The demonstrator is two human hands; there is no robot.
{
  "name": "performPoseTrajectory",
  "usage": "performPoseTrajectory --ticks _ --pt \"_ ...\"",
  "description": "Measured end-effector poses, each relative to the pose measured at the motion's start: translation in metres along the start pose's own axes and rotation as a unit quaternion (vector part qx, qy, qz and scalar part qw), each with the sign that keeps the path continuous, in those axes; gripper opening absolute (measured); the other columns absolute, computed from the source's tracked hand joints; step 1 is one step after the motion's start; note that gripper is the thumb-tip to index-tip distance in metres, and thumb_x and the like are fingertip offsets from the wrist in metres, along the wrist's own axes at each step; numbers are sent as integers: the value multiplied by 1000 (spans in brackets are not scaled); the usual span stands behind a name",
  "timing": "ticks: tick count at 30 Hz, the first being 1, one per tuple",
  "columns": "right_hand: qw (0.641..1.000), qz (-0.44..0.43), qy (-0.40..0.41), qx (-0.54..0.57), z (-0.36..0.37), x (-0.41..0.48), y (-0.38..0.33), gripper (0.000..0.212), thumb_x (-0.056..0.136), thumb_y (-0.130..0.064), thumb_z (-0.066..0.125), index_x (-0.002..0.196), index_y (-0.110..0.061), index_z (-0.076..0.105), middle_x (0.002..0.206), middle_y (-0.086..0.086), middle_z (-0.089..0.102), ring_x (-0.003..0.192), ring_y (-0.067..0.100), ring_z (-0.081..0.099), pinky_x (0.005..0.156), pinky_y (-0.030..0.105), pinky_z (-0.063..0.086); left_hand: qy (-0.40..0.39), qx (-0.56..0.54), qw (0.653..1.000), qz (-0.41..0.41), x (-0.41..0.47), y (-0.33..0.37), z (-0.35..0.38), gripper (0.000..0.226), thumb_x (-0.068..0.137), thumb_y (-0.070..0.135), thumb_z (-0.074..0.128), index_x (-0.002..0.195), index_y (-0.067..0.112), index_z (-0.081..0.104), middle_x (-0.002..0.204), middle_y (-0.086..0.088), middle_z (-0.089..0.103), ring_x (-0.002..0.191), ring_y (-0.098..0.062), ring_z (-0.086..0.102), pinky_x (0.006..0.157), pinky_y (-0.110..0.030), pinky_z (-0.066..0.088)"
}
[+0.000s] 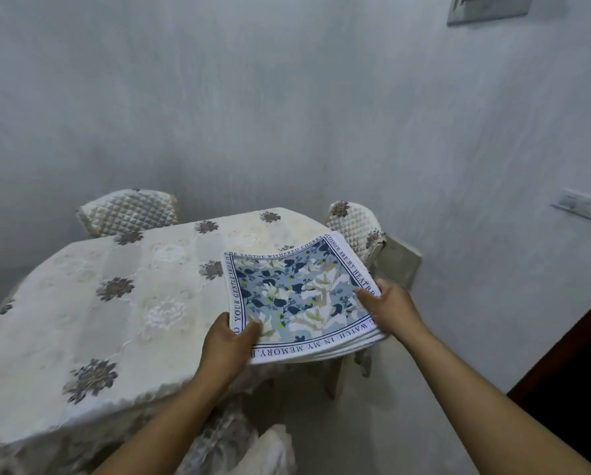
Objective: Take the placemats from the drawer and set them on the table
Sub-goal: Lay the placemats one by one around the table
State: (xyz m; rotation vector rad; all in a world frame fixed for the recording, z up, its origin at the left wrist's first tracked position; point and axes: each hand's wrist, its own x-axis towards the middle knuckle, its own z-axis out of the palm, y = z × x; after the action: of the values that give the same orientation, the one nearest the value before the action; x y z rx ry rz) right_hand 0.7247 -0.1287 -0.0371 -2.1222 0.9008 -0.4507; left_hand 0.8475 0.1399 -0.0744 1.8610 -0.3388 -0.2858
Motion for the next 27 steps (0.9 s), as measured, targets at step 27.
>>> performPoseTrajectory --ticks 27 --pt "965 -53 -229 -116 79 399 164 34 94 -44 56 84 -13 46 69 -3 48 71 26 53 61 35 40 122 66 977 -165 236 -49 254 25 92 31 66 113 23 54 97 9 66 82 -3 63 64 -19 47"
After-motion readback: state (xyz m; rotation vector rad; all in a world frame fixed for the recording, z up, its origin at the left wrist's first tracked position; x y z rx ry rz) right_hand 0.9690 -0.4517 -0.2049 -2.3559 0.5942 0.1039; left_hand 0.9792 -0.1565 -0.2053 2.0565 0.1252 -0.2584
